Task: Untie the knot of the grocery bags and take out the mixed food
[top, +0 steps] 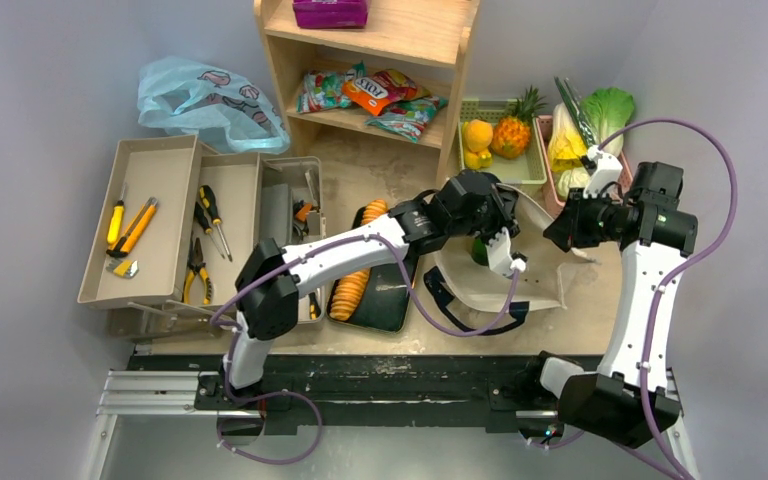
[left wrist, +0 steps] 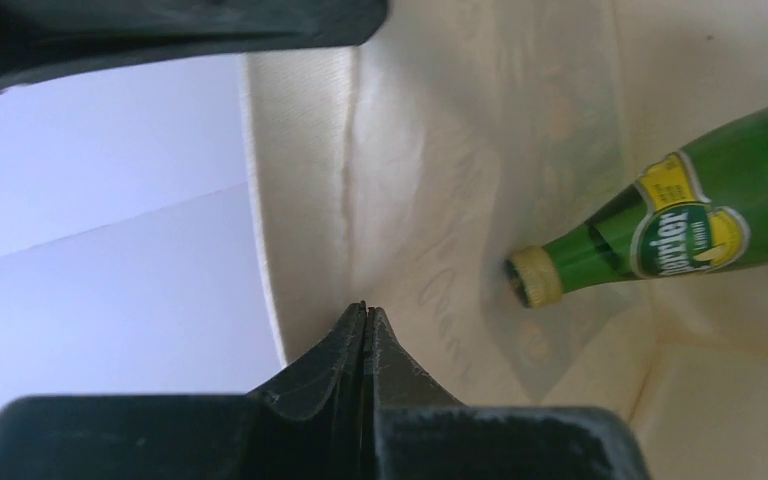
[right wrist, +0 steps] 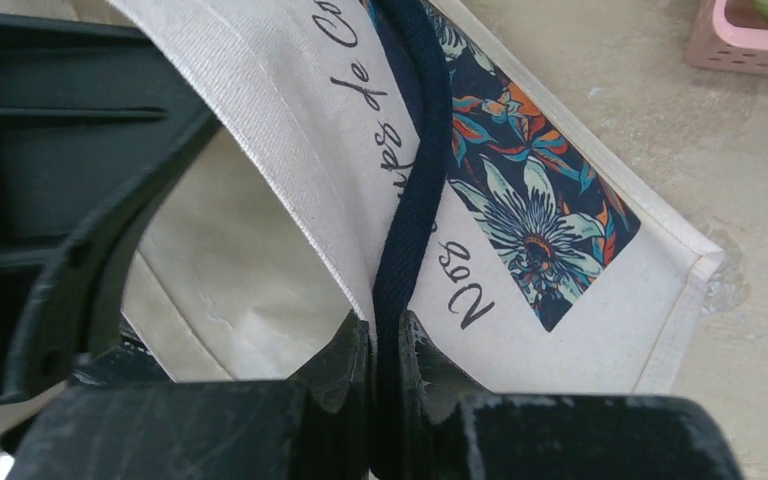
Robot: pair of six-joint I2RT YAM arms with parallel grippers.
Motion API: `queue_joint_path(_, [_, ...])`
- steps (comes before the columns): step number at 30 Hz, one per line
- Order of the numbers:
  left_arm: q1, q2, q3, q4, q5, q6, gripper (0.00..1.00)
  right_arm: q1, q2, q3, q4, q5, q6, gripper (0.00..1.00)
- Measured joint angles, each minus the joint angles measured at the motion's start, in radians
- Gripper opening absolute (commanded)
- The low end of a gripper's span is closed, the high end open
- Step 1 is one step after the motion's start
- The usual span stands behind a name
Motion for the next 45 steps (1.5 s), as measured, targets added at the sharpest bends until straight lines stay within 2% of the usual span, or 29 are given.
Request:
queue_joint_path(1, [0.000, 0.008, 0.000, -0.002, -0.002, -0.002, 0.00, 0.000, 0.004, 0.001, -0.003, -0.002, 0.000, 0.00])
queue_joint_path(2, [-0.001, 0.016, 0.000, -0.006, -0.003, -0.012, 0.04, 0.000, 0.008, 0.002, -0.005, -0.004, 0.000, 0.00])
queue_joint_path(5, [0.000, 0.019, 0.000, -0.030, -0.001, -0.081, 0.24, 0.000, 0.018, 0.002, -0.014, -0.008, 0.000, 0.00])
queue_joint_path(11, [0.002, -0.070, -0.005, -0.116, 0.055, -0.379, 0.52, 0.000, 0.018, 0.002, -0.016, -0.016, 0.001, 0.00])
queue_joint_path(16, [0.006, -0.226, -0.016, -0.167, 0.150, -0.763, 0.56, 0.000, 0.018, 0.002, -0.016, -0.020, 0.013, 0.00])
queue_joint_path(19, [0.014, -0.294, -0.019, -0.167, 0.213, -1.014, 0.52, 0.000, 0.018, 0.002, -0.010, -0.022, 0.035, 0.00])
queue_joint_path(22, [0.022, -0.306, -0.019, -0.157, 0.228, -1.234, 0.52, 0.000, 0.013, 0.002, 0.008, -0.022, 0.073, 0.00])
queue_joint_path(26, [0.019, -0.263, -0.046, -0.117, 0.212, -1.417, 0.52, 0.000, 0.000, 0.002, 0.022, -0.021, 0.108, 0.00])
queue_joint_path(30, [-0.003, -0.215, -0.118, -0.026, 0.119, -1.538, 0.57, 0.000, -0.007, 0.002, 0.022, -0.020, 0.123, 0.00])
queue_joint_path(35, [-0.024, -0.147, -0.205, 0.160, -0.071, -1.641, 0.64, 0.000, -0.012, 0.002, 0.022, -0.018, 0.132, 0.00])
queue_joint_path(40, [-0.011, -0.054, -0.234, 0.332, -0.187, -1.672, 0.65, 0.000, -0.016, 0.002, 0.021, -0.018, 0.134, 0.00])
queue_joint_path(45, [0.002, 0.014, -0.234, 0.428, -0.233, -1.684, 0.64, 0.000, -0.026, 0.002, 0.020, -0.017, 0.133, 0.00])
